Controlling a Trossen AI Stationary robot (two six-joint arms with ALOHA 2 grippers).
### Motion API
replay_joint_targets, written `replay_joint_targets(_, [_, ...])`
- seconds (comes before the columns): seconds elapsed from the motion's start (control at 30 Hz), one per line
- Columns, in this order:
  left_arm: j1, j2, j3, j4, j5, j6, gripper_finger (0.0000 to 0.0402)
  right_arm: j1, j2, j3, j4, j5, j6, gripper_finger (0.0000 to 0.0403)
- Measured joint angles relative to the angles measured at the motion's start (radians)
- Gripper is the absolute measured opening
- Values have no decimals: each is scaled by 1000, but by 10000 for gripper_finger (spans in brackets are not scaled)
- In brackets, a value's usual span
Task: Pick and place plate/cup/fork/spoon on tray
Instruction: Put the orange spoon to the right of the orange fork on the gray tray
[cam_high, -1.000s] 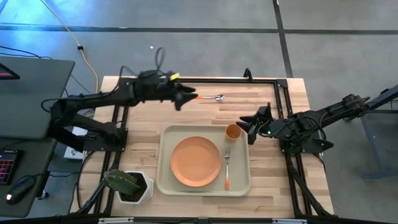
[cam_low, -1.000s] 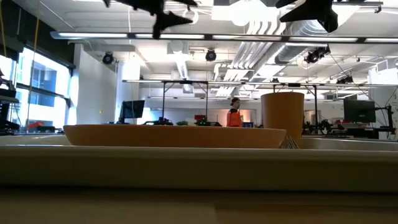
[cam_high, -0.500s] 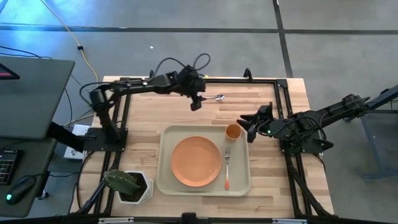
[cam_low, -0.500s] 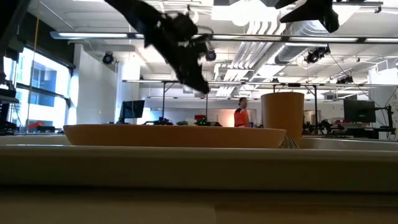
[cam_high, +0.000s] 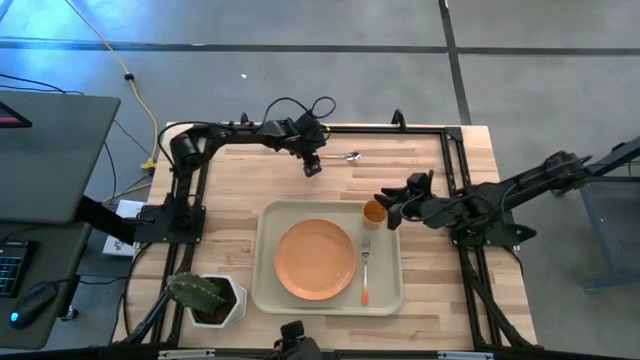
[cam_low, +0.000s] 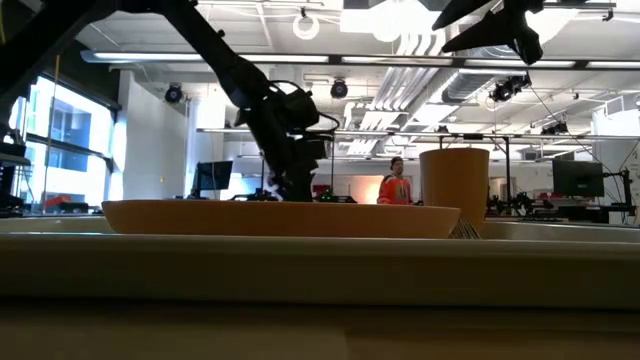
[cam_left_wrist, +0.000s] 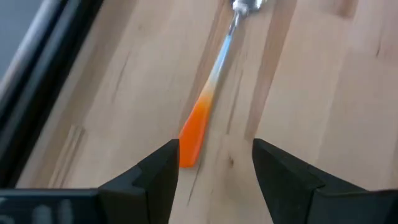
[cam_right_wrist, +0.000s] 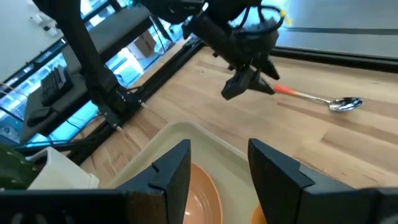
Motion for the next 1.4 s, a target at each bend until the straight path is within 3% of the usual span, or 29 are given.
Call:
replay_joint_targets(0.13, [-1,-12,0,52,-4,-43,141,0,37,0,18,-9,5,151])
replay_joint_targets(0.3, [6,-5,-7,42,-52,-116,16,0,46,0,19,-17,45,151])
replay_joint_targets(0.4, [10,-3,-34,48,-99,-167,7,0,46,0,20,-18,45,151])
replay_joint_targets(0.63, [7,-3,-126,183,-58,-287,1,0,46,0,19,-1,49,151])
replay_joint_targets(1.4, [-15,-4,-139,248,-32,-253,0,0,46,0,19,1,44,151])
